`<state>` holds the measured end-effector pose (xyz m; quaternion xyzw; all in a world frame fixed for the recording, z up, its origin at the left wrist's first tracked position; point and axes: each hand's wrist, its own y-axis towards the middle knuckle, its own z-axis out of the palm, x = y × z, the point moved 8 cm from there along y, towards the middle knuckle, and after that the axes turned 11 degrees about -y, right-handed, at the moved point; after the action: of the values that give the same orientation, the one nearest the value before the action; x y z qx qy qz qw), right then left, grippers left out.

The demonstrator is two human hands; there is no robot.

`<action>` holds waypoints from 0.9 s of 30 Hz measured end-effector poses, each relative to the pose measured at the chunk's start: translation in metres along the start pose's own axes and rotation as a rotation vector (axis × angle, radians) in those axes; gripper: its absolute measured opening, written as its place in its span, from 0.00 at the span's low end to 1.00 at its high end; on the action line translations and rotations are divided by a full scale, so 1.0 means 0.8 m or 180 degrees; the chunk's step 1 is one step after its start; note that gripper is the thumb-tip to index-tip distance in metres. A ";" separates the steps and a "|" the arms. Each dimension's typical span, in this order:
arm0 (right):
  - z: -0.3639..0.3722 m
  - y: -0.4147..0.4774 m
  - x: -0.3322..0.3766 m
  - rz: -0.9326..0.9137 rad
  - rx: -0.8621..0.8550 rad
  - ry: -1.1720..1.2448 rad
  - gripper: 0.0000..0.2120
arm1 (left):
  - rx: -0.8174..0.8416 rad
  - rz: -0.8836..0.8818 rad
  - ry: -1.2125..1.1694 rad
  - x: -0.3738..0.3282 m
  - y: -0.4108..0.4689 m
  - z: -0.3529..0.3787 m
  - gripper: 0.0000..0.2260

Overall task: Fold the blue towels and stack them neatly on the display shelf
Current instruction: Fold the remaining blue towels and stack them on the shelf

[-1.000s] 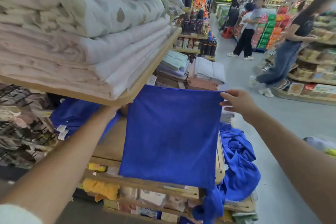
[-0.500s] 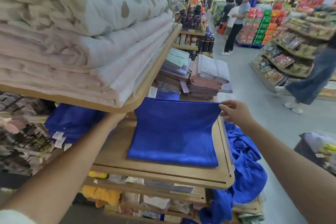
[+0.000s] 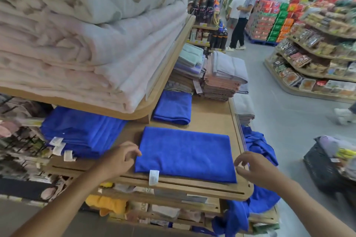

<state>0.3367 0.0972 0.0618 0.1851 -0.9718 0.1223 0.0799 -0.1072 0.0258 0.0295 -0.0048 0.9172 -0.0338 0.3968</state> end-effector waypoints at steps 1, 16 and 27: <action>0.002 0.006 0.003 0.0167 -0.0124 0.0097 0.05 | -0.0134 0.0092 0.0030 -0.007 0.004 0.003 0.19; 0.054 0.085 -0.003 0.1973 0.0032 0.1163 0.12 | 0.0282 0.0265 0.1579 -0.061 0.124 0.141 0.32; -0.005 0.061 -0.011 0.1886 -0.0385 0.2480 0.11 | 0.0568 0.0605 0.1480 -0.121 0.098 0.207 0.38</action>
<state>0.3271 0.1452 0.0540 -0.1636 -0.8859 0.1433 0.4097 0.0811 0.0980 -0.0184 0.1243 0.9735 -0.0773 0.1758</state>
